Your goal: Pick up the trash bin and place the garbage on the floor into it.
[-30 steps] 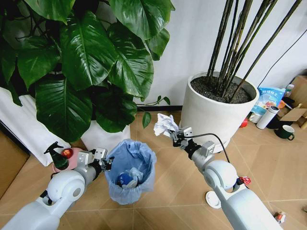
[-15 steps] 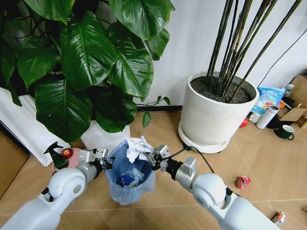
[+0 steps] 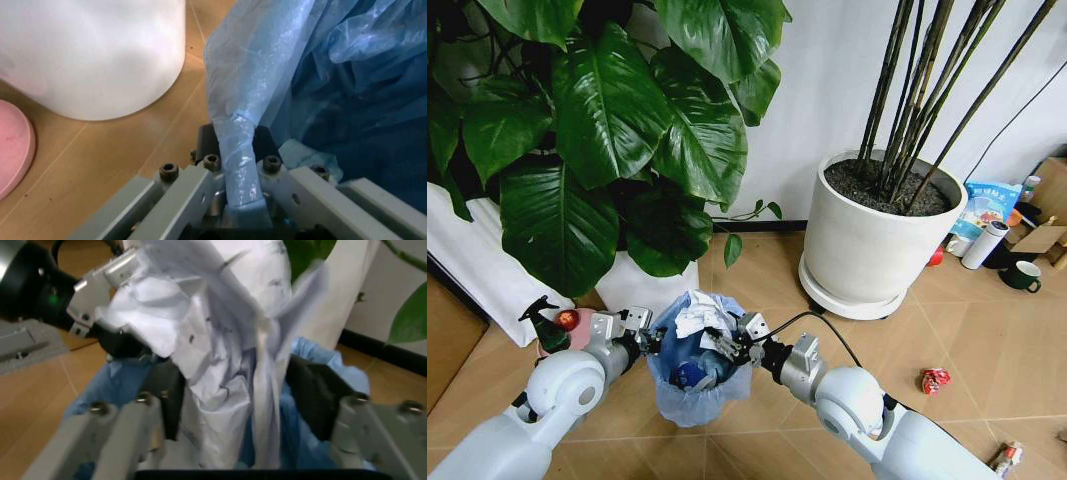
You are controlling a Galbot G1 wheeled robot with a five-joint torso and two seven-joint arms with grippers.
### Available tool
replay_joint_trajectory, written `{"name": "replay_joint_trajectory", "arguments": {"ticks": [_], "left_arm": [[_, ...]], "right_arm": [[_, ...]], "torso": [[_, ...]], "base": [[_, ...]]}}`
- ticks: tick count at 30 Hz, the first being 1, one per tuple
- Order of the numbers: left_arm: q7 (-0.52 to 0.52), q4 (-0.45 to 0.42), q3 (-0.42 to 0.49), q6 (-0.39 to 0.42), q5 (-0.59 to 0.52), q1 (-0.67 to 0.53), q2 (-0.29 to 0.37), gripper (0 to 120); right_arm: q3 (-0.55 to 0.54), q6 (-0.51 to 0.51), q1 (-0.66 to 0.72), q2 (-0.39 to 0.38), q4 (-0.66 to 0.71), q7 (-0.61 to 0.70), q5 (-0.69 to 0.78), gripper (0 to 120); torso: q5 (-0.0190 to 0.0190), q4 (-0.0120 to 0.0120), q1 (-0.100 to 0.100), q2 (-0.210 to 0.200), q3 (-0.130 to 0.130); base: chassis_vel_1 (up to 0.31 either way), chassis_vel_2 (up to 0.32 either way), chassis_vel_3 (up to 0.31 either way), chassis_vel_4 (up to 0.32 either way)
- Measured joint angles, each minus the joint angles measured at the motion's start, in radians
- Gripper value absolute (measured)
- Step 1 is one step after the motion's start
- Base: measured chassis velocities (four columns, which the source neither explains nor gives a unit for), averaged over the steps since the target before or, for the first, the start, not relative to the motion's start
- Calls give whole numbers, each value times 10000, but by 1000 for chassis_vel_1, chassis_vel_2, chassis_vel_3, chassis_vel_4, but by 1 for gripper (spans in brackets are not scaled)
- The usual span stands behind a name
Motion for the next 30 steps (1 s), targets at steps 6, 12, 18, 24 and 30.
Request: {"name": "replay_joint_trajectory", "arguments": {"ticks": [6,12,18,24,30], "left_arm": [[0,-11,0,-5,16,-8,-40,0],[7,-11,-3,-25,31,-20,-68,0],[14,8,-40,-40,53,-16,-70,0],[-4,24,-170,-126,187,83,-121,0],[-15,-35,-325,-159,287,185,-190,0]], "right_arm": [[-94,-2,54,16,-176,12,-93,74],[-79,-14,121,56,-207,18,-104,98],[109,2,122,273,-173,174,-72,100],[1136,109,-89,205,26,471,45,100],[2101,169,-564,-162,233,841,321,100]], "torso": [[0,0,0,0,0],[0,0,0,0,0],[1,0,0,0,0],[1,1,0,0,0],[3,0,0,0,0]], "base": [[0,0,0,0],[0,0,0,0],[0,0,0,0],[0,0,0,0],[0,0,0,0]]}}
